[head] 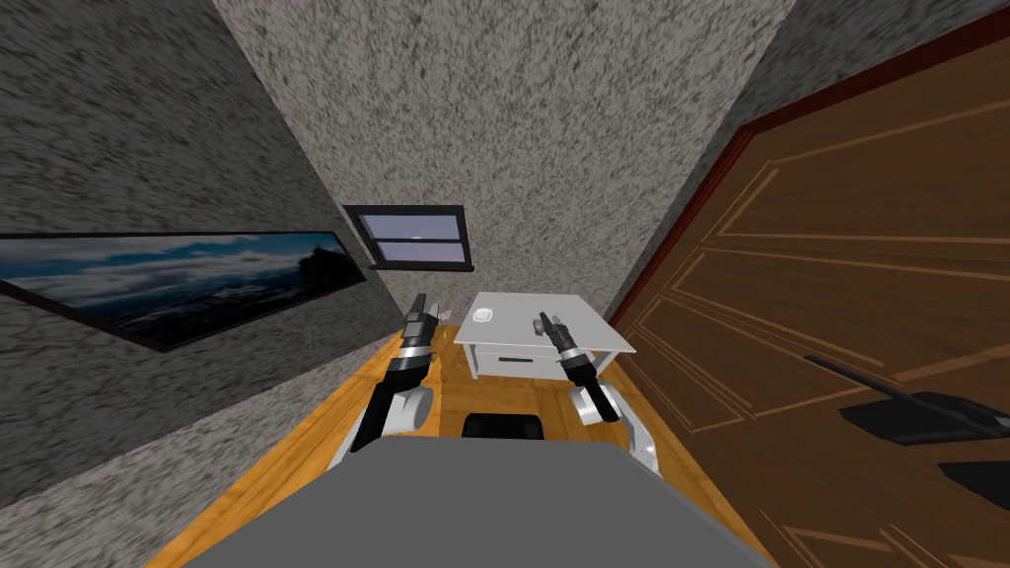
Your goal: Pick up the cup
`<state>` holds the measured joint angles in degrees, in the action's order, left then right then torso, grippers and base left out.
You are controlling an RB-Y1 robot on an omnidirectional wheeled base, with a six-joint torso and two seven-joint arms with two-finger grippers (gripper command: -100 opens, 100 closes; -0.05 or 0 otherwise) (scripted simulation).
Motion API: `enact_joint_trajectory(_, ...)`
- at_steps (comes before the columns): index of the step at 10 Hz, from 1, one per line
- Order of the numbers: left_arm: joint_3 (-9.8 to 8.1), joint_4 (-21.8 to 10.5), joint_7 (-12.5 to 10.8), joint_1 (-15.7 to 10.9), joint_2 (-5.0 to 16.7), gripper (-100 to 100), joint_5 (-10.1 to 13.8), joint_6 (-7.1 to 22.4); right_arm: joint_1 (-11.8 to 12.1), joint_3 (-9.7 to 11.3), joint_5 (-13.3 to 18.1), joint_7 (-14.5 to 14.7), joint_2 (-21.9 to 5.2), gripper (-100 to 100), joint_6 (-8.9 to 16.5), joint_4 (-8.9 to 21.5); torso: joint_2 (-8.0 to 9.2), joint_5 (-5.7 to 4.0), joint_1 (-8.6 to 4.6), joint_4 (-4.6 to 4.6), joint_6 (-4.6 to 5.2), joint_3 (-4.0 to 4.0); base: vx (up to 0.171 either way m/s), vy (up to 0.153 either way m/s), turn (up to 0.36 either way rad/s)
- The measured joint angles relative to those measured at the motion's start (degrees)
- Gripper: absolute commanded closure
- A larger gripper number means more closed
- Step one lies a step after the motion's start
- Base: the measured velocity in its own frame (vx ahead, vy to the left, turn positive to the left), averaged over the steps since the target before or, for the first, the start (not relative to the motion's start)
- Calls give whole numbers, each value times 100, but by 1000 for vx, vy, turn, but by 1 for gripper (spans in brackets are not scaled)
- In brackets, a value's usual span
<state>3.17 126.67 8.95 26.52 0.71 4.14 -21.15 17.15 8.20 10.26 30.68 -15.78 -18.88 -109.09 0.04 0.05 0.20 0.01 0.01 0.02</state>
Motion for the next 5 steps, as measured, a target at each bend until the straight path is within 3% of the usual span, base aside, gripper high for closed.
enact_joint_trajectory(2, 0, 0, 0, 0, 0, 0, 0, 0, -223, 78, 149, 297, -253, -100, 192, 344, 0, 0, 3, 0, -2, 0, -7, 56, 53)
enact_joint_trajectory(5, 0, 0, 0, 0, 0, 0, 0, 0, -368, 236, 381, 803, -512, -100, 396, 752, -8, 1, 7, -1, -1, -5, 9, 64, 50)
